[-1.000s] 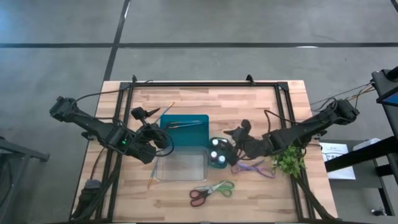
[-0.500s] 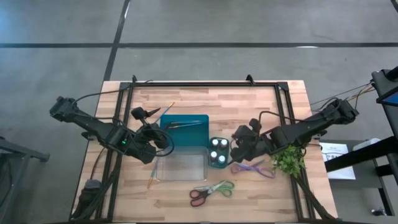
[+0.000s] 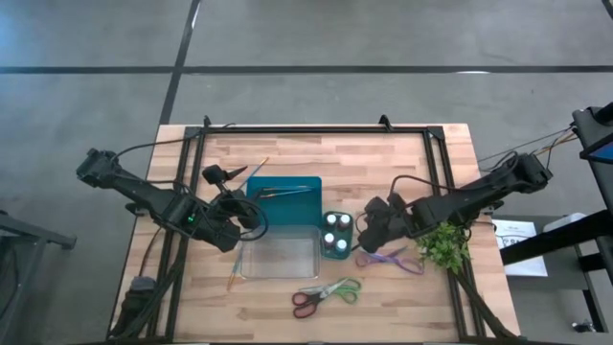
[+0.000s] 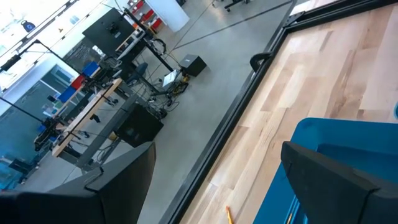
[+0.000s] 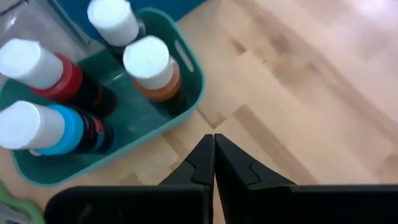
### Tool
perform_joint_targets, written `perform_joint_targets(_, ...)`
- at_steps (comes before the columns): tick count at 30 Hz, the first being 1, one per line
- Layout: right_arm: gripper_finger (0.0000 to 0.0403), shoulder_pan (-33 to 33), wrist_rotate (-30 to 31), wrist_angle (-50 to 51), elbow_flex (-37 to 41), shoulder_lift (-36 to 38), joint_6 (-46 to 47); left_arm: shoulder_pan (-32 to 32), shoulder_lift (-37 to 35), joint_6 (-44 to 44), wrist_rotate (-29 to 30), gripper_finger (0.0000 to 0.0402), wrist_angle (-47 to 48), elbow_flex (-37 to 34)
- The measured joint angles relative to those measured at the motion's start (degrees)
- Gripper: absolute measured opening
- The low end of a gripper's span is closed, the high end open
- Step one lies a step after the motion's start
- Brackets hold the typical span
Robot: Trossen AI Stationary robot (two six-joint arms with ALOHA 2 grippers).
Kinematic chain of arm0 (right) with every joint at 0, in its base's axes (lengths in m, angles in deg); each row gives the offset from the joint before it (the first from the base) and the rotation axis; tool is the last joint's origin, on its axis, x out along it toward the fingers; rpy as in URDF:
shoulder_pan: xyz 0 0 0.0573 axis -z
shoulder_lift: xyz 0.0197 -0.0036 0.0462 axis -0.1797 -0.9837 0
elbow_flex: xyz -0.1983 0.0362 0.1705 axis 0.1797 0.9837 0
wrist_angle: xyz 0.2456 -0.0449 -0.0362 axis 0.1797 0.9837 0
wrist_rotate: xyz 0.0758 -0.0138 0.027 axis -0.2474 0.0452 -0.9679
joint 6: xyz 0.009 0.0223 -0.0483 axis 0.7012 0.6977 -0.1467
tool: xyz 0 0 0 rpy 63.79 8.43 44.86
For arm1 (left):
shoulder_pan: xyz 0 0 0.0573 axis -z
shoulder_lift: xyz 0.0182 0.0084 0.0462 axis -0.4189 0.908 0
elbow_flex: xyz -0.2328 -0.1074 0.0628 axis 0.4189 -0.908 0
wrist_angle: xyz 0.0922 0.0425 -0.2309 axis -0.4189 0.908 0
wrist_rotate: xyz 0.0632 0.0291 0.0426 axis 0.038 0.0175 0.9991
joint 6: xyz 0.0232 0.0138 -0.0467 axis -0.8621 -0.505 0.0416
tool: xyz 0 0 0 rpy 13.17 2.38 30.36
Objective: Pick & Place Paint Supplies
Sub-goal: Put the blue paint brush into the blue bin
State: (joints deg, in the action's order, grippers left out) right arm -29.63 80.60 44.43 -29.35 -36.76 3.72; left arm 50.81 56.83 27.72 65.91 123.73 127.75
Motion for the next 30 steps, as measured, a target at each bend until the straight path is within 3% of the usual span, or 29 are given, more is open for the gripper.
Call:
perform_joint_targets(15,0.0008,4.9,-7.5,-19.6,10.4,0.0,-6.1,-0.1,0.0,0.0,0.0,0.0353,0.0,0.0)
perform_joint_targets(30,0.0008,9.6,-11.1,-27.0,13.9,0.0,-11.4,-0.3,0.0,0.0,0.0,0.0353,0.0,0.0)
